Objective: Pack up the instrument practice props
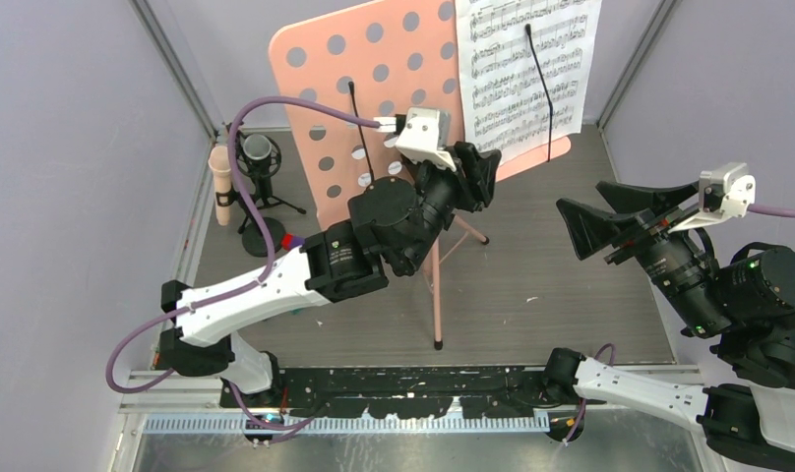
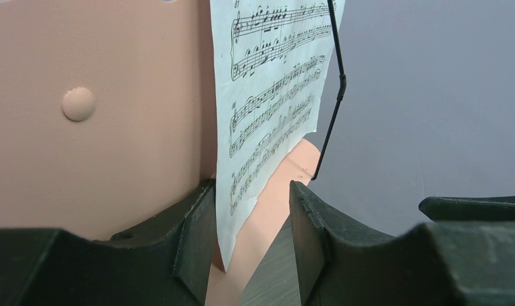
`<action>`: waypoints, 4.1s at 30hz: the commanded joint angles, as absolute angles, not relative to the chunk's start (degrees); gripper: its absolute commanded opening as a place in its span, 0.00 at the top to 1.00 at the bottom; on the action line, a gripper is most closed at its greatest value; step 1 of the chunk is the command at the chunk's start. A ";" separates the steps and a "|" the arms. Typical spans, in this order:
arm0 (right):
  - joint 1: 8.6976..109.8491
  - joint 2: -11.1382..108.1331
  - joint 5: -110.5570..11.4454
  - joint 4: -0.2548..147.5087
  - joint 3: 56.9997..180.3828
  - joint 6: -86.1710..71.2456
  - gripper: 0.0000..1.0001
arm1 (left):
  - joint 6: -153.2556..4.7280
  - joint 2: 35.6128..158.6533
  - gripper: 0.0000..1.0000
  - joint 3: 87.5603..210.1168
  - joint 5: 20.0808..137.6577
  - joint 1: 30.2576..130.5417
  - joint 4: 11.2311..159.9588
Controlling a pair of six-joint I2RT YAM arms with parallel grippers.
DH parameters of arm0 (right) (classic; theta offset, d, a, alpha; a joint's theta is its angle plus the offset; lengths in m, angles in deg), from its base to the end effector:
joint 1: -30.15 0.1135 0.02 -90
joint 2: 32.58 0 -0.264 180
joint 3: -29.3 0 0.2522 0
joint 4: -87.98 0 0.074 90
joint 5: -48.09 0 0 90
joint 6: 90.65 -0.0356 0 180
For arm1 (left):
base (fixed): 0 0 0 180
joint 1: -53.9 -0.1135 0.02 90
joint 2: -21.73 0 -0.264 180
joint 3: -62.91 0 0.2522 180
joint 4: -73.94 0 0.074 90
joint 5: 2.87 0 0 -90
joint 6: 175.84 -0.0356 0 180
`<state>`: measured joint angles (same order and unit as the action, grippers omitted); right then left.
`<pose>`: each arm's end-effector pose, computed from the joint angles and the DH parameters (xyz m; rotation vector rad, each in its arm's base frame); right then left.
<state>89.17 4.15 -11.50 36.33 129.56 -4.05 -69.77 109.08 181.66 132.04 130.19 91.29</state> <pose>0.0274 0.0107 0.5187 -0.2283 1.3954 0.5445 0.1001 -0.3042 0.5327 0.0558 1.4469 -0.8166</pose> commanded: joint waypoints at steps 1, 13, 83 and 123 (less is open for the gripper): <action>89.10 3.94 -12.08 37.31 130.29 -4.71 0.21 | -70.52 109.62 0.55 184.98 132.52 129.28 88.27; 89.08 3.07 -11.79 36.96 130.16 -4.78 0.21 | -72.48 112.42 0.68 188.61 131.68 129.20 88.46; 71.07 42.36 -20.33 21.82 173.48 14.41 0.22 | -71.51 111.57 1.00 188.92 130.54 129.16 92.71; 64.44 31.36 -30.36 36.35 155.93 10.21 1.00 | -72.49 110.94 1.00 188.54 130.07 129.10 91.94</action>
